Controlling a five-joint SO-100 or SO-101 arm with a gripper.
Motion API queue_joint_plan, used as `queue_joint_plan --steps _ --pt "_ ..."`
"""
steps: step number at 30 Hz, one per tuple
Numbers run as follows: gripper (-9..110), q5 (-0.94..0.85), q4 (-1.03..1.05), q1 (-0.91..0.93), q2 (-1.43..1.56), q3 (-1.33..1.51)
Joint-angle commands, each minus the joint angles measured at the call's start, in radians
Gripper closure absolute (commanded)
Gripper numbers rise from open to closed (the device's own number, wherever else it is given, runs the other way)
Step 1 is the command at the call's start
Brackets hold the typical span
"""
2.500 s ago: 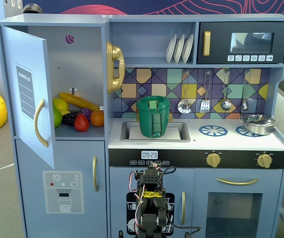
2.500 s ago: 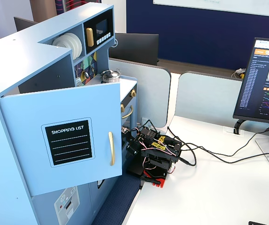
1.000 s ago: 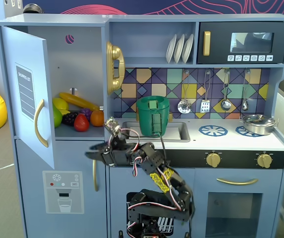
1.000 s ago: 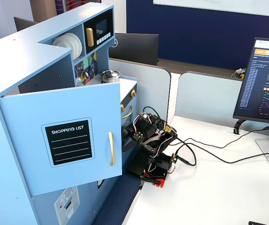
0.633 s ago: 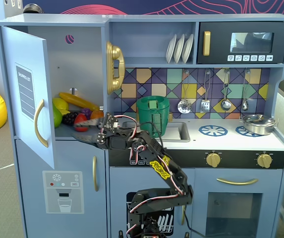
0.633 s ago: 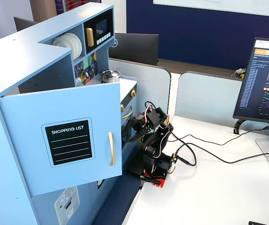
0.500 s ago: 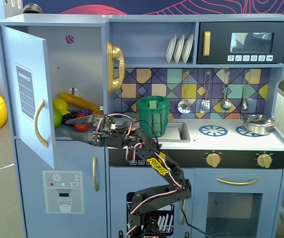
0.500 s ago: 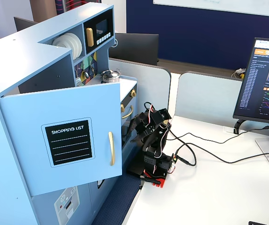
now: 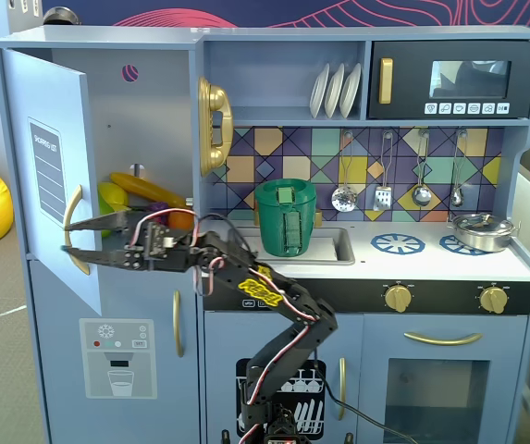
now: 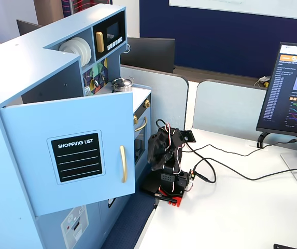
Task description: Close the left cabinet door
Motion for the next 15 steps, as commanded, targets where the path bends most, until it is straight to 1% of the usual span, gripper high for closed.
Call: queue_joint_plan --steps 1,8,15 --pt "101 -0.008 -0.069 -0.025 -0.069 -0.098" --pt "101 0.048 -0.155 -0.002 -0.166 -0.123" --pt "101 0.143 -0.204 0.092 -0.204 -0.127"
